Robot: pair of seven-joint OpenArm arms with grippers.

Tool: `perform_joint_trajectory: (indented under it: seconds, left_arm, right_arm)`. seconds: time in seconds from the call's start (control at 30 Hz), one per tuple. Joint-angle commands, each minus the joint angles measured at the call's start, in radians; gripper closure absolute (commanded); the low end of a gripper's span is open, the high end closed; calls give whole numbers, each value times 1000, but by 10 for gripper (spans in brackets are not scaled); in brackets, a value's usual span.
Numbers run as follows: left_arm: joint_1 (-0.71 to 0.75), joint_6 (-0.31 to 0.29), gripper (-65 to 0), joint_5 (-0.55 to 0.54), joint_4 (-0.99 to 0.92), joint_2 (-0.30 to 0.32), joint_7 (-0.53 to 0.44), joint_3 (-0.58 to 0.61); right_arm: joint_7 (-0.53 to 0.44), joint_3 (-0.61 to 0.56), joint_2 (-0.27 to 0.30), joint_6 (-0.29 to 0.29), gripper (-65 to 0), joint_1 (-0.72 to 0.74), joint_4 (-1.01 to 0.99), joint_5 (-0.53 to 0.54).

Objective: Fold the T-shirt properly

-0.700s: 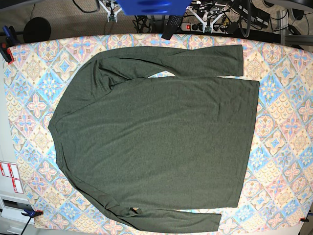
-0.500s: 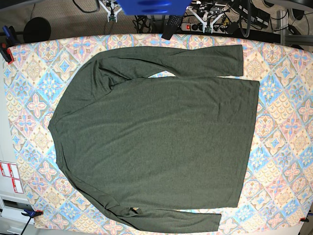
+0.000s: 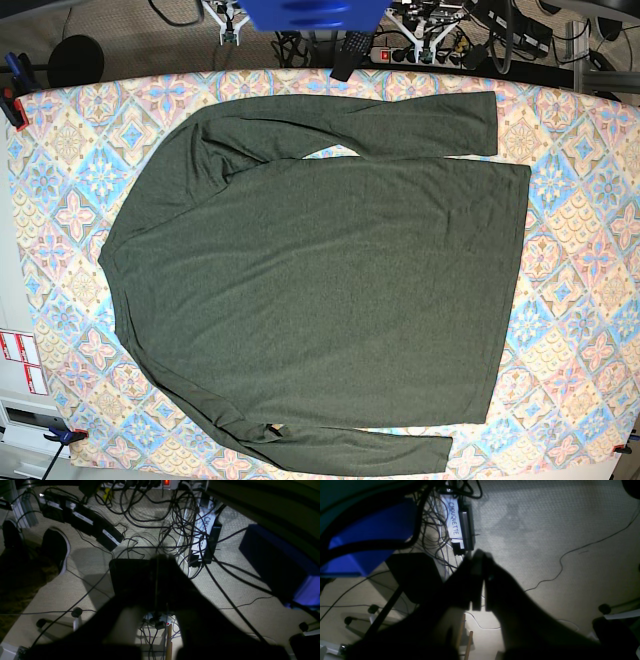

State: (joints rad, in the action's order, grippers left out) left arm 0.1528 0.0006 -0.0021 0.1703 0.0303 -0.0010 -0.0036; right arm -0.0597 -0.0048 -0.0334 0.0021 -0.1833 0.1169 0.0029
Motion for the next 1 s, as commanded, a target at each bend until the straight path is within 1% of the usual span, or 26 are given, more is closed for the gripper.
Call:
perform_joint_trajectory:
  seconds: [0.0, 0.23, 0.37, 0.47, 0.53, 0.6, 0.63, 0.7, 0.87, 0.97]
  left_arm:
    - [6, 3, 0, -3, 2, -2, -1, 0]
    - [8, 3, 0, 6, 2, 1, -1, 1]
    - [35, 3, 0, 6, 8, 26, -1, 1]
    - [109, 3, 0, 6, 104, 53, 0, 3]
    - [166, 3, 0, 6, 193, 73, 5, 3]
    - [233, 3, 0, 6, 294, 95, 5, 3]
    - [264, 3, 0, 3, 335, 105, 5, 3]
    - [310, 3, 0, -3, 398, 124, 6, 3]
    - [425, 3, 0, -3, 547, 162, 6, 3]
    - [509, 3, 0, -5, 670, 175, 6, 3]
  right_arm:
    - [-6, -2, -3, -1, 0, -9, -4, -1]
    - [-6, -2, -3, -1, 0, -11, -4, -1]
    - [-6, -2, 31, -1, 0, -18, -4, -1]
    - [-9, -2, 59, -1, 0, -41, -3, -2]
    - [-10, -2, 63, -1, 0, -74, 25, -2]
    - [-6, -2, 71, -1, 0, -130, 100, -1]
    - [-6, -2, 86, -1, 0, -157, 137, -1]
    - [-6, 4, 99, -1, 0, -198, 200, -1]
    - [-6, 6, 105, -1, 0, -336, 358, -1]
    - [-6, 7, 138, -1, 0, -417, 495, 4]
